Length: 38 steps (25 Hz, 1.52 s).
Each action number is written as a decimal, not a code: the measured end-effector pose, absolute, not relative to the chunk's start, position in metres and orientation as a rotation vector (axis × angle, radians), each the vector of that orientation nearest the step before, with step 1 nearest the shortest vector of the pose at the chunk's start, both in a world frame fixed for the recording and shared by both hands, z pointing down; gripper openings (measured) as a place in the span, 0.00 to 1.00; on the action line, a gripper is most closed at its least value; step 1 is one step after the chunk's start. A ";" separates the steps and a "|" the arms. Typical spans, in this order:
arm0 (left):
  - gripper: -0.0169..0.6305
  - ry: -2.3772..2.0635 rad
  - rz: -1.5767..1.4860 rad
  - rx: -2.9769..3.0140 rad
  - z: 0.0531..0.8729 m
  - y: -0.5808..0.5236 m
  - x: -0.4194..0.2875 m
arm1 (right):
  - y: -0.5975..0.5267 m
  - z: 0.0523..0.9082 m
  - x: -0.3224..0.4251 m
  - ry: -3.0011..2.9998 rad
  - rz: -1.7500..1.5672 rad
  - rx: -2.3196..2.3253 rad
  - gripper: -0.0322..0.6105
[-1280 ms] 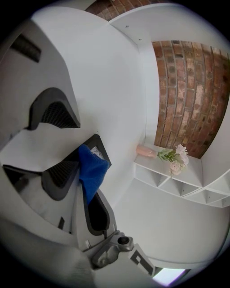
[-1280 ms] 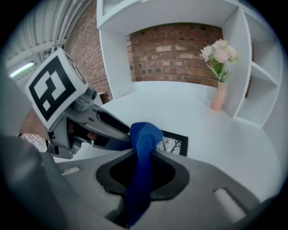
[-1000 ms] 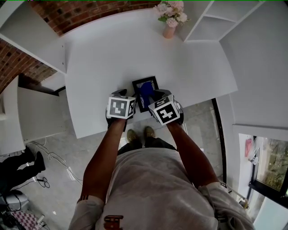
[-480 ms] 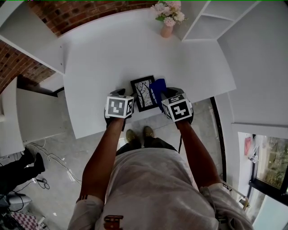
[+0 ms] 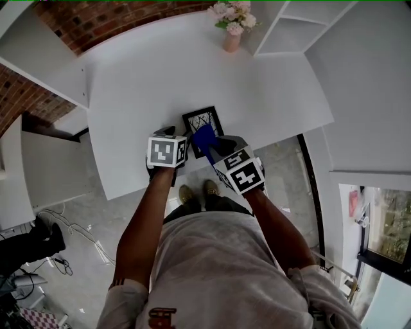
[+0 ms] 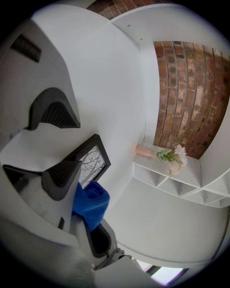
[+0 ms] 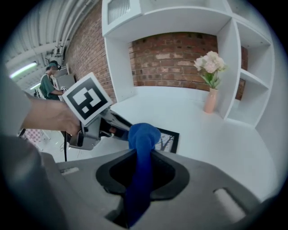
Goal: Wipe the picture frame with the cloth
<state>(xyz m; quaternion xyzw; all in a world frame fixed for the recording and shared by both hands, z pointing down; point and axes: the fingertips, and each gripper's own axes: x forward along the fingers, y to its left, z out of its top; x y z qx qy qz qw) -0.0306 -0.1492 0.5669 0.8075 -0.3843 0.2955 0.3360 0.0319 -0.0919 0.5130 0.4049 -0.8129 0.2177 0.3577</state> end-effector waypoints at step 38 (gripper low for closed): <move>0.37 -0.998 0.786 2.145 0.561 -0.150 -0.028 | -0.099 0.517 0.113 -2.030 0.649 1.235 0.17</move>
